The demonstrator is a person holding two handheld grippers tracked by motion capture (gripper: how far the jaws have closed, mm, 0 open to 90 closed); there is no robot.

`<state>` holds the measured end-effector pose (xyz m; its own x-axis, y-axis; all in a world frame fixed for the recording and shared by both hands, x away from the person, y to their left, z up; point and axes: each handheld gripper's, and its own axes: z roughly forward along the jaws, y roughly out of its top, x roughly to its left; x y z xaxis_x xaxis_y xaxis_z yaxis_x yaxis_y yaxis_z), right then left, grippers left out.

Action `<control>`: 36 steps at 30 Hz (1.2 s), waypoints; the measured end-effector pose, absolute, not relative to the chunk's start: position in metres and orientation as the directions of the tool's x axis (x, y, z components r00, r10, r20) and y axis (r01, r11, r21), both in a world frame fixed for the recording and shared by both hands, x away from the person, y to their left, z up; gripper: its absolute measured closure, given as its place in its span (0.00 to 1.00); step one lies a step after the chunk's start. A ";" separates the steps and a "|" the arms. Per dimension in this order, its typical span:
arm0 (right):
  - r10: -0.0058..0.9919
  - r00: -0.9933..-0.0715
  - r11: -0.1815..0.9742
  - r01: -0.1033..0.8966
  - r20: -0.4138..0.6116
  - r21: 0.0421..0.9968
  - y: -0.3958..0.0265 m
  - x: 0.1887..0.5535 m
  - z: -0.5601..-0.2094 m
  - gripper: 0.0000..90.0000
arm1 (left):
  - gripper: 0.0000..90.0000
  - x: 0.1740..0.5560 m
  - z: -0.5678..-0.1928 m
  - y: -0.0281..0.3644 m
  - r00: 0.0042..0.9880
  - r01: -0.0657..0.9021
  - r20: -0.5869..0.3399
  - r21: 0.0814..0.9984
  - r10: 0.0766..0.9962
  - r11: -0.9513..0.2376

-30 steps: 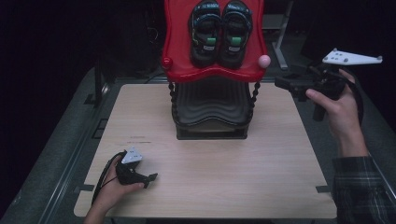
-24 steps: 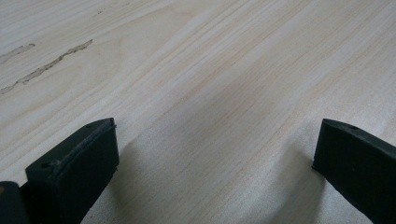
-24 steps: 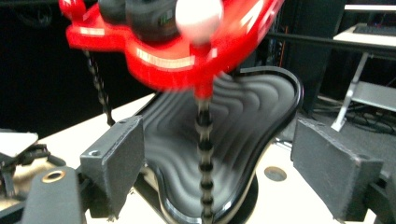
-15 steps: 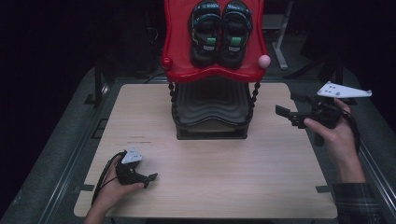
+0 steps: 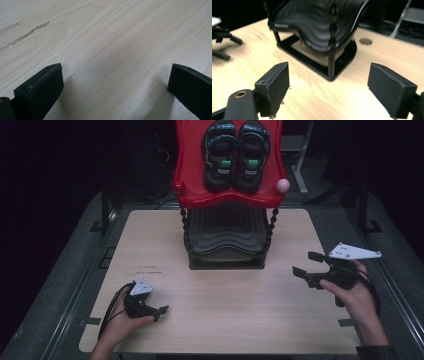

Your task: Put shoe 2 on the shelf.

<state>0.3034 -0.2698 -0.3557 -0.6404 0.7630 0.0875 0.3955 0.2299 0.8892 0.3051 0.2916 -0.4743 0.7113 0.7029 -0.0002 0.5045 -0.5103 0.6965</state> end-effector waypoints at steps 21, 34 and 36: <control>0.796 -0.595 0.307 0.550 0.107 0.776 -0.284 0.268 -0.437 0.19 | 0.00 0.305 -0.475 0.291 0.711 0.503 0.000 0.699 0.703 -0.508; 0.828 -0.555 0.352 0.620 0.075 0.701 -0.295 0.263 -0.469 0.19 | 0.00 0.305 -0.475 0.291 0.711 0.503 -0.001 0.699 0.703 -0.509; 0.831 -0.552 0.359 0.627 0.069 0.692 -0.294 0.263 -0.472 0.19 | 0.00 0.305 -0.475 0.291 0.712 0.503 0.000 0.699 0.702 -0.509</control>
